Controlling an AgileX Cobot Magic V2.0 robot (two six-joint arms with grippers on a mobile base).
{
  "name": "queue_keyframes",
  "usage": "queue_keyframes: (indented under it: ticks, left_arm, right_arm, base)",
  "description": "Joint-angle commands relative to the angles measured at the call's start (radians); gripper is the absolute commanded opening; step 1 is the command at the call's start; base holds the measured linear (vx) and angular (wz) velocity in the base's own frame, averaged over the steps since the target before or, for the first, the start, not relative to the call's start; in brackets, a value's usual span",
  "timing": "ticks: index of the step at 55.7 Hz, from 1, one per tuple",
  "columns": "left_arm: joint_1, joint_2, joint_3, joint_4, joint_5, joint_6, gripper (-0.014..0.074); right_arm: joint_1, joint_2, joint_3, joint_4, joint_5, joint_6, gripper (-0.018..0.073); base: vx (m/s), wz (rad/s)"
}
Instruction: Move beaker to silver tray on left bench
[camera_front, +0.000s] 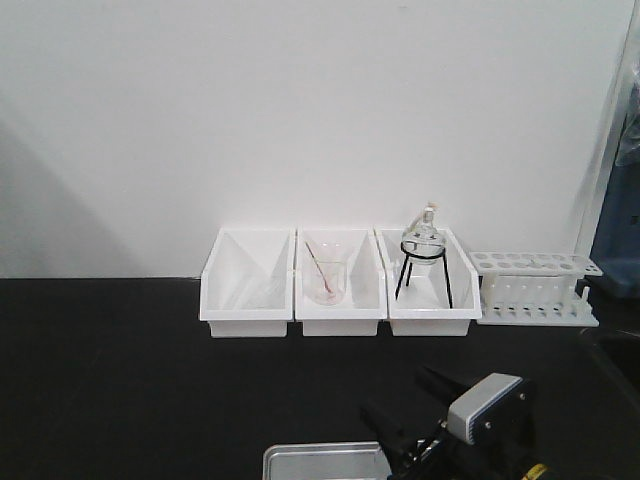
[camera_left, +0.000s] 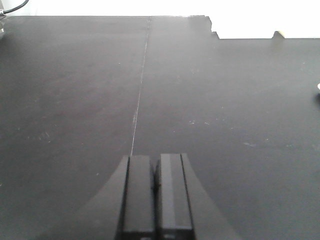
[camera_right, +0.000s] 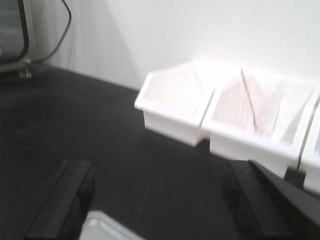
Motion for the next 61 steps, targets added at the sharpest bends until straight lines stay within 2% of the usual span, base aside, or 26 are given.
queue_keyframes:
  ticks: [1,7,12,17,23,28,38,61]
  left_arm:
    - [-0.005,-0.016,0.028,-0.007,-0.077,-0.006,0.0001]
    - [-0.005,-0.016,0.028,-0.007,-0.077,-0.006,0.0001]
    - [-0.005,-0.016,0.028,-0.007,-0.077,-0.006,0.0001]
    - [-0.005,-0.016,0.028,-0.007,-0.077,-0.006,0.0001]
    - [-0.005,-0.016,0.028,-0.007,-0.077,-0.006,0.0001]
    - [-0.005,-0.016,0.028,-0.007,-0.077,-0.006,0.0001]
    - [-0.005,-0.016,0.028,-0.007,-0.077,-0.006,0.0001]
    - [-0.005,-0.016,0.028,-0.007,-0.077,-0.006,0.0001]
  right_arm:
    - [-0.003,-0.129,-0.017,0.004,-0.059,0.024,0.0464]
    - [-0.003,-0.276,-0.017,-0.004,0.119,0.137,0.0217]
    - [-0.003,-0.437,-0.017,-0.009,0.360,0.273,-0.0018]
    - [-0.003,-0.615,-0.017,-0.020,0.627,0.365,-0.0013]
    - [-0.003,-0.778,-0.017,-0.057,0.905,0.375,-0.0011]
    - [-0.003,-0.865,-0.017,-0.060,1.051,0.371,-0.0011]
    - [-0.003,-0.976,-0.017,-0.056,1.174,0.368,-0.0011]
    - [-0.001,-1.014,-0.017,-0.048,1.200,0.369,-0.0011]
  base:
    - [0.00,0.00]
    - [0.00,0.00]
    - [0.00,0.00]
    - [0.00,0.00]
    - [0.00,0.00]
    - [0.00,0.00]
    - [0.00,0.00]
    - [0.00,0.00]
